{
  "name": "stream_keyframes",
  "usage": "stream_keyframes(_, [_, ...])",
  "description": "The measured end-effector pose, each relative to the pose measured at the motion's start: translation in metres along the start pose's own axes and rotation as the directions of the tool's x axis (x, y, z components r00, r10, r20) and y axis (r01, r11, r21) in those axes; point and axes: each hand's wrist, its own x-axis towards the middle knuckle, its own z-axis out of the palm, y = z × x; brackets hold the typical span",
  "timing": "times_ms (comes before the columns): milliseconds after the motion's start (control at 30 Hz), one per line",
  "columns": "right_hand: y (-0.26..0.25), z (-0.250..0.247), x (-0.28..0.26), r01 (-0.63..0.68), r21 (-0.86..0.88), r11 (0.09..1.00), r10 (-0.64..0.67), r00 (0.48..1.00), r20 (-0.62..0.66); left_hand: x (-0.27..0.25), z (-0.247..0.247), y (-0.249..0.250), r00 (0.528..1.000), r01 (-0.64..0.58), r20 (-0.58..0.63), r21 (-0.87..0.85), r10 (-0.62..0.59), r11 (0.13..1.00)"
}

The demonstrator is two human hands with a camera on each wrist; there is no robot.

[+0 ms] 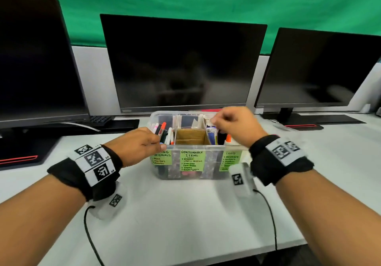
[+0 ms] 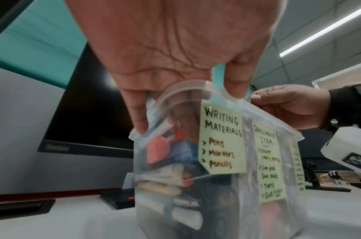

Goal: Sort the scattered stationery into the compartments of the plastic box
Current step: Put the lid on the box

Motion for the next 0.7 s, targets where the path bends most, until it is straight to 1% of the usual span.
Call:
stream_keyframes(33, [0.013, -0.014, 0.004, -0.038, 0.06, 0.998, 0.044, 0.993, -0.114, 0.001, 0.002, -0.002, 1.0, -0.006, -0.022, -0.042, 0.005, 0.999])
stream_keyframes(67, [0.028, -0.029, 0.007, -0.092, 0.087, 0.992, 0.108, 0.973, -0.204, 0.002, 0.003, -0.003, 0.999, -0.017, -0.036, -0.056, 0.015, 0.998])
stream_keyframes(100, [0.046, -0.042, 0.01, -0.168, 0.07, 0.983, 0.18, 0.95, -0.256, 0.004, 0.004, -0.005, 0.999, -0.034, -0.041, -0.042, 0.033, 0.999])
stream_keyframes(133, [0.065, -0.054, 0.012, -0.274, 0.012, 0.962, 0.267, 0.927, -0.264, 0.007, 0.006, -0.006, 0.997, -0.06, -0.043, -0.012, 0.059, 0.998])
stream_keyframes(167, [0.084, -0.063, 0.014, -0.386, -0.083, 0.919, 0.359, 0.905, -0.227, 0.008, 0.008, -0.008, 0.996, -0.077, -0.045, 0.021, 0.078, 0.997])
stream_keyframes(200, [0.103, -0.07, 0.016, -0.482, -0.234, 0.844, 0.456, 0.876, -0.159, 0.009, 0.01, -0.01, 0.994, -0.087, -0.056, 0.041, 0.09, 0.995])
stream_keyframes(233, [0.12, -0.073, 0.018, -0.525, -0.436, 0.731, 0.537, 0.837, -0.106, 0.011, 0.012, -0.011, 0.993, -0.089, -0.074, 0.039, 0.091, 0.995])
stream_keyframes(267, [0.139, -0.075, 0.019, -0.494, -0.633, 0.595, 0.599, 0.798, -0.06, 0.013, 0.012, -0.012, 0.993, -0.084, -0.085, 0.029, 0.086, 0.996])
stream_keyframes(300, [0.154, -0.076, 0.02, -0.453, -0.75, 0.483, 0.648, 0.761, -0.042, 0.014, 0.012, -0.011, 0.993, -0.08, -0.083, 0.022, 0.082, 0.997])
stream_keyframes(367, [0.199, -0.078, 0.032, -0.436, -0.814, 0.384, 0.696, 0.716, -0.055, 0.02, 0.011, -0.009, 0.994, -0.081, -0.078, 0.007, 0.082, 0.997])
stream_keyframes(400, [0.24, -0.081, 0.047, -0.417, -0.847, 0.33, 0.716, 0.695, -0.063, 0.024, 0.011, -0.009, 0.994, -0.082, -0.076, -0.003, 0.081, 0.997])
stream_keyframes(433, [0.28, -0.084, 0.065, -0.44, -0.851, 0.287, 0.761, 0.644, -0.076, 0.026, 0.011, -0.009, 0.993, -0.083, -0.079, -0.005, 0.083, 0.997])
stream_keyframes(467, [0.318, -0.086, 0.083, -0.454, -0.846, 0.278, 0.799, 0.599, -0.059, 0.028, 0.011, -0.008, 0.993, -0.087, -0.085, -0.007, 0.086, 0.996])
stream_keyframes(500, [0.35, -0.087, 0.097, -0.431, -0.854, 0.293, 0.797, 0.604, -0.031, 0.031, 0.011, -0.008, 0.992, -0.089, -0.093, -0.011, 0.087, 0.996])
stream_keyframes(533, [0.381, -0.086, 0.11, -0.416, -0.846, 0.333, 0.783, 0.622, 0.002, 0.034, 0.012, -0.008, 0.992, -0.085, -0.093, -0.018, 0.083, 0.996])
stream_keyframes(567, [0.398, -0.083, 0.12, -0.408, -0.851, 0.33, 0.79, 0.613, 0.013, 0.036, 0.012, -0.009, 0.993, -0.077, -0.091, -0.023, 0.074, 0.997])
stream_keyframes(633, [0.385, -0.077, 0.117, -0.388, -0.867, 0.313, 0.781, 0.625, 0.002, 0.043, 0.013, -0.009, 0.994, -0.068, -0.087, -0.022, 0.066, 0.997])
stream_keyframes(700, [0.39, -0.074, 0.118, -0.391, -0.863, 0.319, 0.76, 0.65, -0.014, 0.047, 0.013, -0.008, 0.995, -0.061, -0.078, -0.006, 0.06, 0.998])
